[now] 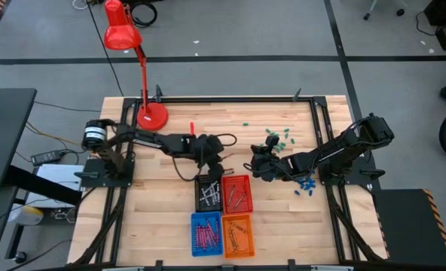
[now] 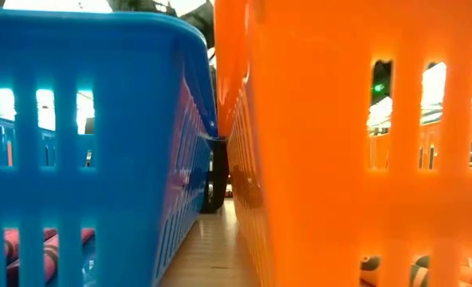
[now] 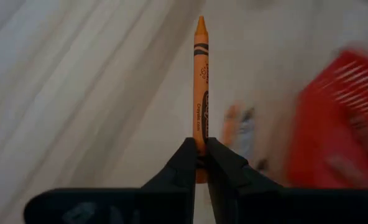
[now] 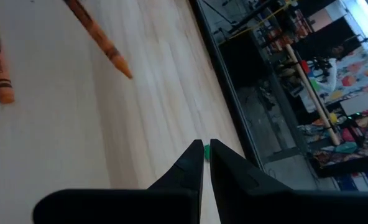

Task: Sort crayons
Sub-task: Put the orange crayon into the orange basket

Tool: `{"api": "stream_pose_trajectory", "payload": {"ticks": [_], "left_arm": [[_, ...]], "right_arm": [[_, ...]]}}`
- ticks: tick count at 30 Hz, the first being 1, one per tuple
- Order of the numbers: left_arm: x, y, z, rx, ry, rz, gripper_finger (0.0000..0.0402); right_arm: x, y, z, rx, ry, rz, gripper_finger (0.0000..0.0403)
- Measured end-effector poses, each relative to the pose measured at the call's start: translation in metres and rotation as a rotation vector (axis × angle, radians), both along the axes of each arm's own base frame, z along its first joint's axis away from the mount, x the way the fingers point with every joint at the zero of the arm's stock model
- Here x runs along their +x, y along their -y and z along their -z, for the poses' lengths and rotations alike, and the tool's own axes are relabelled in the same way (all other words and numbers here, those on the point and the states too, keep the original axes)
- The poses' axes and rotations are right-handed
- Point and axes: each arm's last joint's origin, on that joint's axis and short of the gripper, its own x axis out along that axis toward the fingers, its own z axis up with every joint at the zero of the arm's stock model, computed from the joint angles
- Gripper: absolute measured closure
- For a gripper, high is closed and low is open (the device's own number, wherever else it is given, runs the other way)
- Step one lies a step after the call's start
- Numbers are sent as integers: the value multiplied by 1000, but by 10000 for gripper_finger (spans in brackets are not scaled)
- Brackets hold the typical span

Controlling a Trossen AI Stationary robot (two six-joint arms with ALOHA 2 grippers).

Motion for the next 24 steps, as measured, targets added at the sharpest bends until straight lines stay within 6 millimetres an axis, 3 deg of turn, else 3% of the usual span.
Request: {"api": "stream_pose_trajectory", "payload": {"ticks": [6, 10, 20, 24], "left_arm": [[-3, 27, -22, -79, 96, -19, 372], [-4, 52, -27, -208, 136, -89, 372], [-11, 139, -37, -520, 262, -86, 372], [-13, 171, -35, -537, 282, -103, 372]], "right_arm": [[-1, 2, -2, -67, 15, 74, 369], [-2, 3, -2, -89, 16, 96, 369], [-2, 3, -2, -91, 16, 97, 369], [-2, 1, -2, -87, 17, 90, 369]]}}
